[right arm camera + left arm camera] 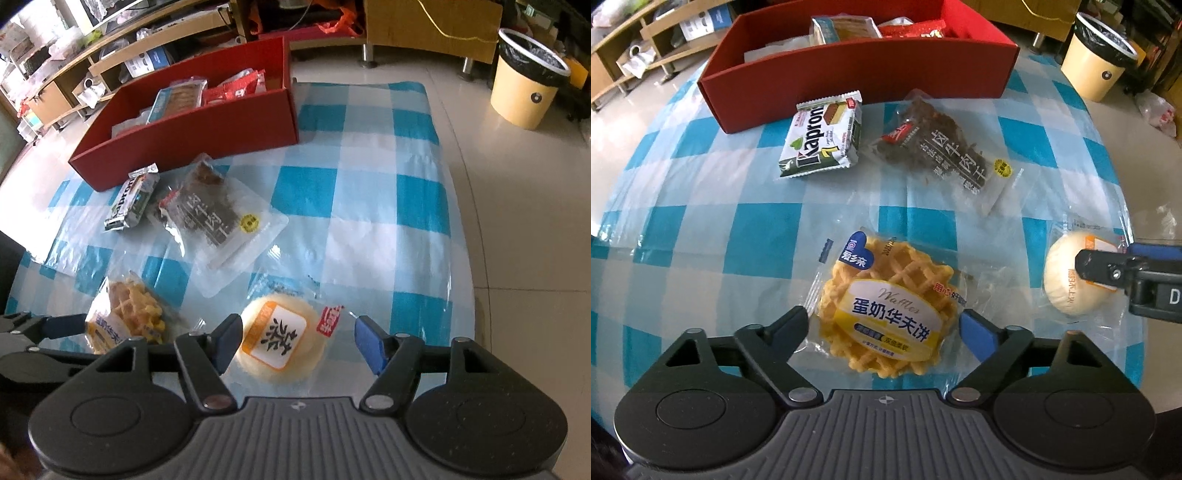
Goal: Organize snacks
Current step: 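Lower the left tool onto the yellow waffle packet while the right tool lowers onto the round bun packet, then close the left tool on the waffle packet while the right tool closes on the bun packet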
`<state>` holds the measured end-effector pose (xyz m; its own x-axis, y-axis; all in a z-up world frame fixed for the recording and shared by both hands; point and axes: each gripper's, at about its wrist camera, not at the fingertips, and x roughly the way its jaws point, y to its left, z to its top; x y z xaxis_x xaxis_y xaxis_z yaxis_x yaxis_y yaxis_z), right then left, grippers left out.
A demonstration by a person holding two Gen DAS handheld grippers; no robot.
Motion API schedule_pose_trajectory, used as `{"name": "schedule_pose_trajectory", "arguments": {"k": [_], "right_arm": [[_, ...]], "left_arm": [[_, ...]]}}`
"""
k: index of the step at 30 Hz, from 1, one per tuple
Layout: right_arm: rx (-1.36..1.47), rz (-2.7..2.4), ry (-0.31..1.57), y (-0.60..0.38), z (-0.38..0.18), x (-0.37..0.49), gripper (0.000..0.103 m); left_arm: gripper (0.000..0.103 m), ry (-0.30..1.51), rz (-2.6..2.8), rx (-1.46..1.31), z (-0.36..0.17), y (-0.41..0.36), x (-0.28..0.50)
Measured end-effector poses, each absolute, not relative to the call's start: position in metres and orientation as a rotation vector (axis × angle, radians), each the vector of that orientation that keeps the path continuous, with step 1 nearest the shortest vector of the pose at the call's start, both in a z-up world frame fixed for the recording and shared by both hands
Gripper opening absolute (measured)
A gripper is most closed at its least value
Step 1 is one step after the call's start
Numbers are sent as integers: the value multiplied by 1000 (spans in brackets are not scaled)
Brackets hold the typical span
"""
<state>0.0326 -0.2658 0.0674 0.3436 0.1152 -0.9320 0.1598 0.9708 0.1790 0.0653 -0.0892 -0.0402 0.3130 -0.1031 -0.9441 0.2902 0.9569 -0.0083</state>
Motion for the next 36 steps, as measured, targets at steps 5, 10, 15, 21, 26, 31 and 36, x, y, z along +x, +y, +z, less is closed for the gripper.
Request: {"name": "schedule_pose_trajectory", "arguments": {"k": [5, 10, 15, 21, 26, 31, 36], "right_arm": [[304, -1, 1250, -263, 58, 34, 73], [275, -5, 1303, -248, 41, 40, 74], [193, -23, 1295, -235, 36, 40, 79], [175, -40, 1280, -236, 33, 39, 87], [134, -23, 1273, -233, 30, 39, 95], [81, -8, 1271, -228, 33, 37, 80], [70, 11, 1247, -228, 41, 31, 60]], "left_arm": [[80, 1215, -259, 147, -33, -82, 65], [80, 1212, -255, 145, -33, -82, 65], [90, 1218, -241, 151, -40, -82, 67], [101, 1245, -226, 116, -48, -73, 72], [103, 1283, -239, 87, -56, -66, 73], [92, 1259, -269, 123, -50, -72, 67], [86, 1244, -274, 129, -42, -73, 64]]}}
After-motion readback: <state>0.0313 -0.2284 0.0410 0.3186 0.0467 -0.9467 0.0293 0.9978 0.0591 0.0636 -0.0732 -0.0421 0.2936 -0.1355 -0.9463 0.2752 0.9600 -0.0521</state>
